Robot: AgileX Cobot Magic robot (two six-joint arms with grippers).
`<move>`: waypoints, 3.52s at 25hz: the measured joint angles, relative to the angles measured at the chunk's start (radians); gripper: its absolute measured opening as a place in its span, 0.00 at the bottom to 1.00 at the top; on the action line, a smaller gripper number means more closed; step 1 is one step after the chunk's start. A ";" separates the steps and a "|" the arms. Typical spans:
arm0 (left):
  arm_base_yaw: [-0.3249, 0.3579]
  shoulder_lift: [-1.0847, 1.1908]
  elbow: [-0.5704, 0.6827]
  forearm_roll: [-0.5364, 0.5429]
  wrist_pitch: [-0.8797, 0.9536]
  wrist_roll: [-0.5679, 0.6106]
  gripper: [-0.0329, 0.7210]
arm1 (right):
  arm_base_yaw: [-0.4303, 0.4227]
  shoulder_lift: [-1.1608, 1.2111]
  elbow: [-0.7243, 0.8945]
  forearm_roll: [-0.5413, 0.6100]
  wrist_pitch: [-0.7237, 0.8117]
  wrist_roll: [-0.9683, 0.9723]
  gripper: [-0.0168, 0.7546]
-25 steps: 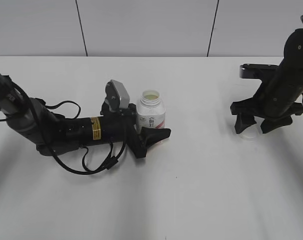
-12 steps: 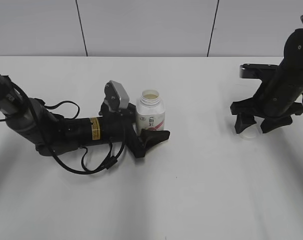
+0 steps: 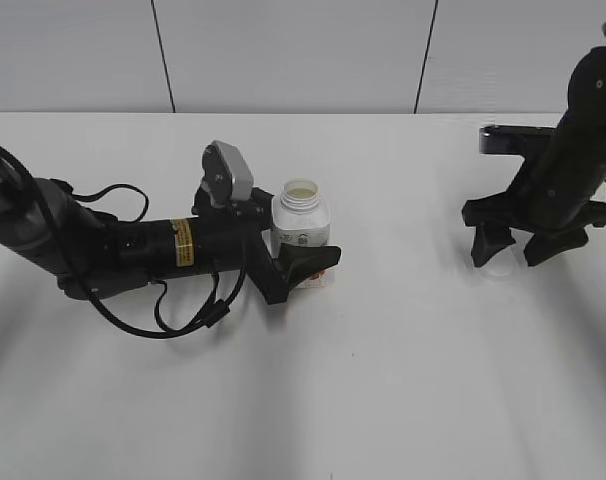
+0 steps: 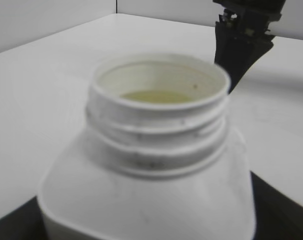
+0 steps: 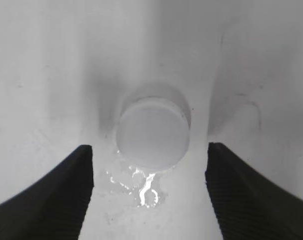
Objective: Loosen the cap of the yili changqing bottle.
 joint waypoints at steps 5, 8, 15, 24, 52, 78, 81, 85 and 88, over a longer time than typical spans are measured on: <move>0.001 -0.019 0.001 -0.002 0.002 0.000 0.77 | 0.001 -0.002 -0.093 0.004 0.122 0.000 0.74; 0.001 -0.043 0.001 -0.003 0.002 -0.014 0.77 | 0.001 -0.008 -0.137 0.008 0.168 0.002 0.74; 0.001 -0.099 0.001 0.026 0.003 -0.077 0.77 | 0.001 -0.010 -0.213 0.053 0.228 0.009 0.74; 0.001 -0.253 0.001 0.047 0.004 -0.199 0.77 | 0.001 -0.010 -0.349 0.061 0.357 0.012 0.74; 0.005 -0.758 0.001 -0.266 1.803 -0.126 0.77 | 0.001 -0.010 -0.577 0.062 0.495 0.011 0.74; 0.210 -0.471 -0.466 -0.927 2.313 0.164 0.77 | 0.001 -0.284 -0.368 -0.061 0.497 0.012 0.74; 0.210 -0.471 -0.466 -0.943 2.323 0.164 0.77 | 0.001 -0.361 -0.276 -0.062 0.497 0.013 0.74; 0.210 -0.497 -0.466 -0.947 2.325 0.199 0.77 | 0.001 -0.451 -0.180 -0.063 0.497 0.014 0.74; 0.209 -0.555 -0.452 -0.937 2.324 0.210 0.77 | 0.001 -0.532 -0.102 -0.062 0.497 0.022 0.74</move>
